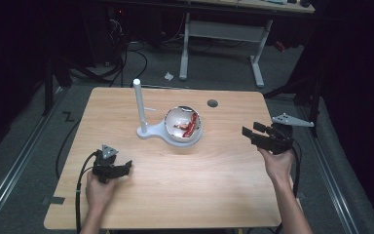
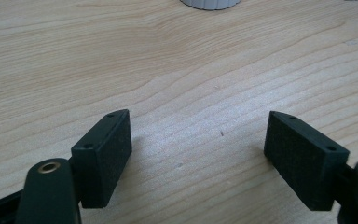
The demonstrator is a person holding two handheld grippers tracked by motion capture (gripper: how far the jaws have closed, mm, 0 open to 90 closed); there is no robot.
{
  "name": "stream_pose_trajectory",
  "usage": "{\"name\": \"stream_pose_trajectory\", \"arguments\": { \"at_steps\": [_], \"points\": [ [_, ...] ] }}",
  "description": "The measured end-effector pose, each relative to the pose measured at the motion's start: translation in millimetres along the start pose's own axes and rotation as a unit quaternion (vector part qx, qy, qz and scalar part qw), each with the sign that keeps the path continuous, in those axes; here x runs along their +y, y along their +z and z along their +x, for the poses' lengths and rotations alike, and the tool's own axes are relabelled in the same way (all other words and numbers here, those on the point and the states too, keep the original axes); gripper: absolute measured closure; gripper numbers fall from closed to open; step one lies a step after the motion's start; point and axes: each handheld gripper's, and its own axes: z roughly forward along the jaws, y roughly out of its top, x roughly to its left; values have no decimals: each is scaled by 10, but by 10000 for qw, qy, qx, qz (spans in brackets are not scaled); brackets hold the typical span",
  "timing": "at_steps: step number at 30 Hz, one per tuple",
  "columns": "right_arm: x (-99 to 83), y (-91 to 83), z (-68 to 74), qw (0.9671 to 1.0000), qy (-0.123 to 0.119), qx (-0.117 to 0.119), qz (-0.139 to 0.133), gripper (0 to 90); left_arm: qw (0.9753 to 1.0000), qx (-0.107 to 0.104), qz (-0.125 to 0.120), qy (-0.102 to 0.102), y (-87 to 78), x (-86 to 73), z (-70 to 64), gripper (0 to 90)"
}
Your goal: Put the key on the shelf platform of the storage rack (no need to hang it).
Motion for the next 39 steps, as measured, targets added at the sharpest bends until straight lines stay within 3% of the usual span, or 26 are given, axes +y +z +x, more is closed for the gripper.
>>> {"name": "stream_pose_trajectory", "arguments": {
  "at_steps": [19,39],
  "points": [
    [-347,-240,-91,9995,230,-40,-208,439,10000,2,0,1,0,0,0,236],
    [-697,-153,-119,9992,386,-44,-106,438,10000,4,10,6,-1,1,-1,235]
  ]
}}
